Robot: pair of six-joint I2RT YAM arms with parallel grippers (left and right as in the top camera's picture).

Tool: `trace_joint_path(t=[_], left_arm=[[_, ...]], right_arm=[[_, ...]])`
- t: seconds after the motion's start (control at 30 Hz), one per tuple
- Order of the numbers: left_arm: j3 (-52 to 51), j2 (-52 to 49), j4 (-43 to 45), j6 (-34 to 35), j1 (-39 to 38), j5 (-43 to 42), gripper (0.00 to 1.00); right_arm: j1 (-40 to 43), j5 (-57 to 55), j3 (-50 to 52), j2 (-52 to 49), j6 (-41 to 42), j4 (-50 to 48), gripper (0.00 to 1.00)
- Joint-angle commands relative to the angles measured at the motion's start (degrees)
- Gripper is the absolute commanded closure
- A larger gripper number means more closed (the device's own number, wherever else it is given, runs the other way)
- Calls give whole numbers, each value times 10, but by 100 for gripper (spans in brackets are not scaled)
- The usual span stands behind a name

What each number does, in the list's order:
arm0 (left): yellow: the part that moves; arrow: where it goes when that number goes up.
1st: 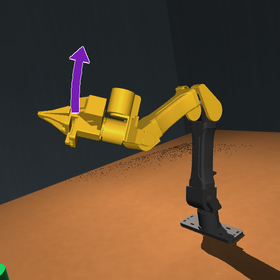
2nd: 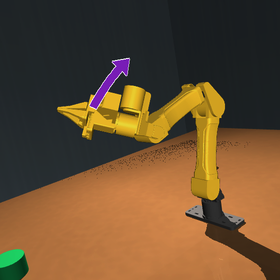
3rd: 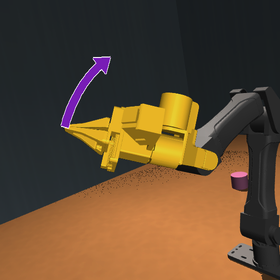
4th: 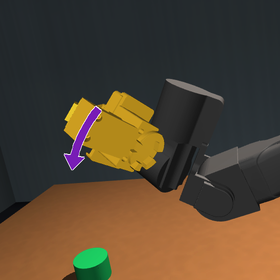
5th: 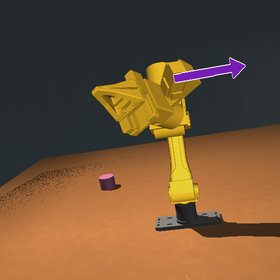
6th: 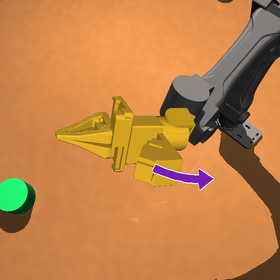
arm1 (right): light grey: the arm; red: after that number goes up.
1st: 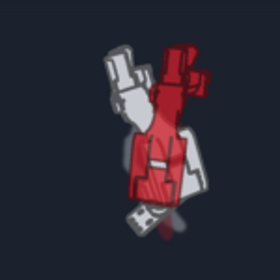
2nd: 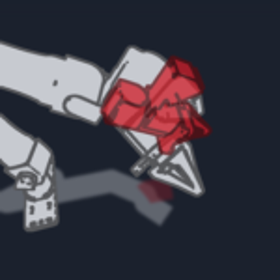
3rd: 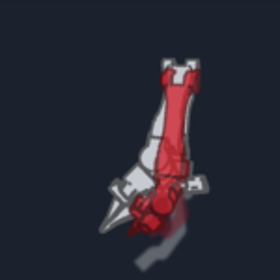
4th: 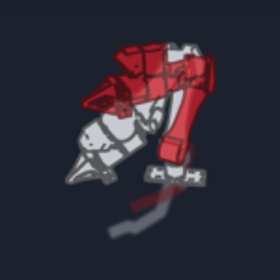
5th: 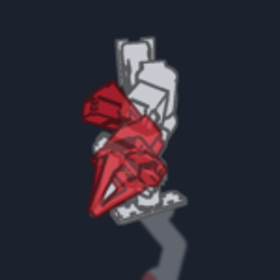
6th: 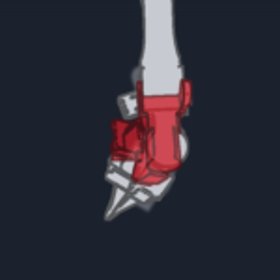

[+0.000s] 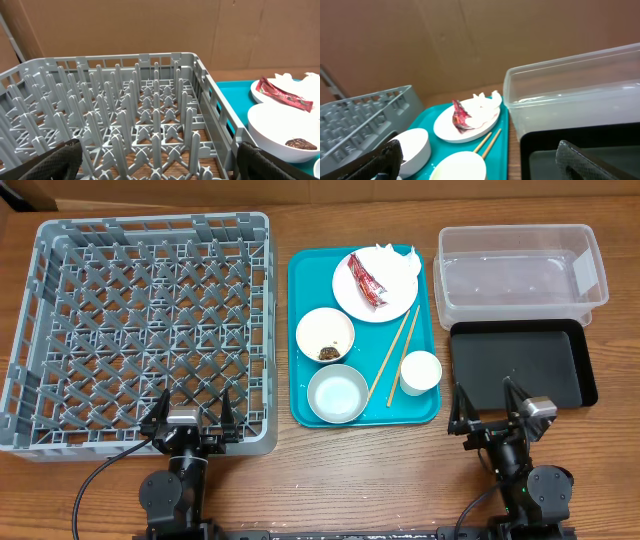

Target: Sort waste into correct bins and load items into the dishwasher

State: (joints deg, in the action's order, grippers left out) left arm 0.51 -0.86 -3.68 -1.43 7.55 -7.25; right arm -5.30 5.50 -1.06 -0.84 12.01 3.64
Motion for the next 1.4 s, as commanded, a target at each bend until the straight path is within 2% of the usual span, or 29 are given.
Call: trace_joint_path(t=[0.0, 0.57, 0.73, 0.97, 1.37], left_arm=[[-2, 6, -2, 6, 3, 2, 1], [-2, 6, -2, 6, 3, 2, 0], [-2, 6, -2, 6, 3, 2, 0], [-2, 6, -2, 6, 3, 2, 0], [-2, 6, -2, 6, 3, 2, 0]], right_arm=[[2, 24, 6, 7, -1, -6, 0], [2, 37, -23, 7, -10, -4, 0], [2, 38, -73, 7, -36, 7, 0], [2, 38, -170, -4, -80, 86, 0], [2, 38, -318, -101, -80, 151, 0]])
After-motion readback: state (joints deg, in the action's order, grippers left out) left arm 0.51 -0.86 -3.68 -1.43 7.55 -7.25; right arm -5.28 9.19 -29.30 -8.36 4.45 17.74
